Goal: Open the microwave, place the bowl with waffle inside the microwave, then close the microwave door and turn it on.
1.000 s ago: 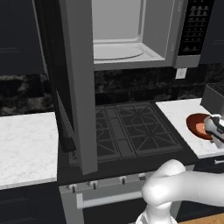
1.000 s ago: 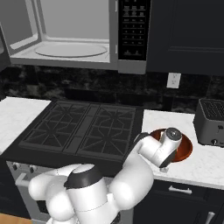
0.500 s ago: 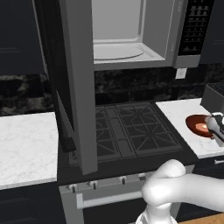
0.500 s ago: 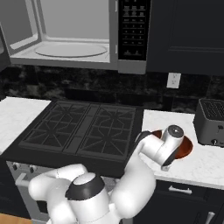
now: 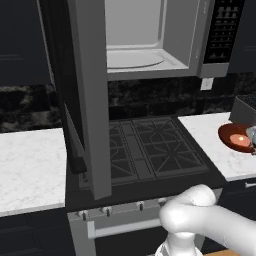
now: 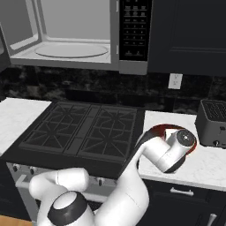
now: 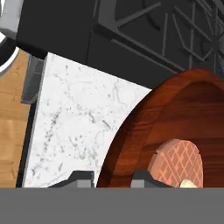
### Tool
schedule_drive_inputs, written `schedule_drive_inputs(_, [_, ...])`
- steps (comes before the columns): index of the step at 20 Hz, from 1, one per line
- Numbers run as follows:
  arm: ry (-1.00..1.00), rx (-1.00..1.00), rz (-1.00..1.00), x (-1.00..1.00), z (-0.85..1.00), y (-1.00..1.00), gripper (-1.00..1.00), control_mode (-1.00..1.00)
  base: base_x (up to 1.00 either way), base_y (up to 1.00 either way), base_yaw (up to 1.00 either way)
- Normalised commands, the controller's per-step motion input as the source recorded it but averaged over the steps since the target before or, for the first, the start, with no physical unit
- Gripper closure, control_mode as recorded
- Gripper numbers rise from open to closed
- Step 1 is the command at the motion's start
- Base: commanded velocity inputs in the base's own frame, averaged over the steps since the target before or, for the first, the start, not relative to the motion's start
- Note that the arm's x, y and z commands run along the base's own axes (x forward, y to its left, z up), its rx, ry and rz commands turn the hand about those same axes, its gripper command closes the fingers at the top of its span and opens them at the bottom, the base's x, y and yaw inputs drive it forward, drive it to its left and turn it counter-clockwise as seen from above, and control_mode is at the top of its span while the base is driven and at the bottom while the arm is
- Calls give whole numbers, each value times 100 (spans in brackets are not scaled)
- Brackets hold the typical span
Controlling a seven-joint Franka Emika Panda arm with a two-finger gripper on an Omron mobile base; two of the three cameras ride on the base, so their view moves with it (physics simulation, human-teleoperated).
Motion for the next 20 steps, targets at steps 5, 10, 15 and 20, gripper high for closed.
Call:
schedule_drive_inputs(5, [-19,-6,13,-62,75,13,100,-100,0,0,0])
schedule_drive_inputs(10, [-17,-8,16,-71,84,15,100,-100,0,0,0])
schedule_drive_inputs(15, [-8,-11,22,-72,74,30,100,-100,0,0,0])
schedule_drive_inputs(20, [0,-12,28,-54,45,61,100,-100,0,0,0])
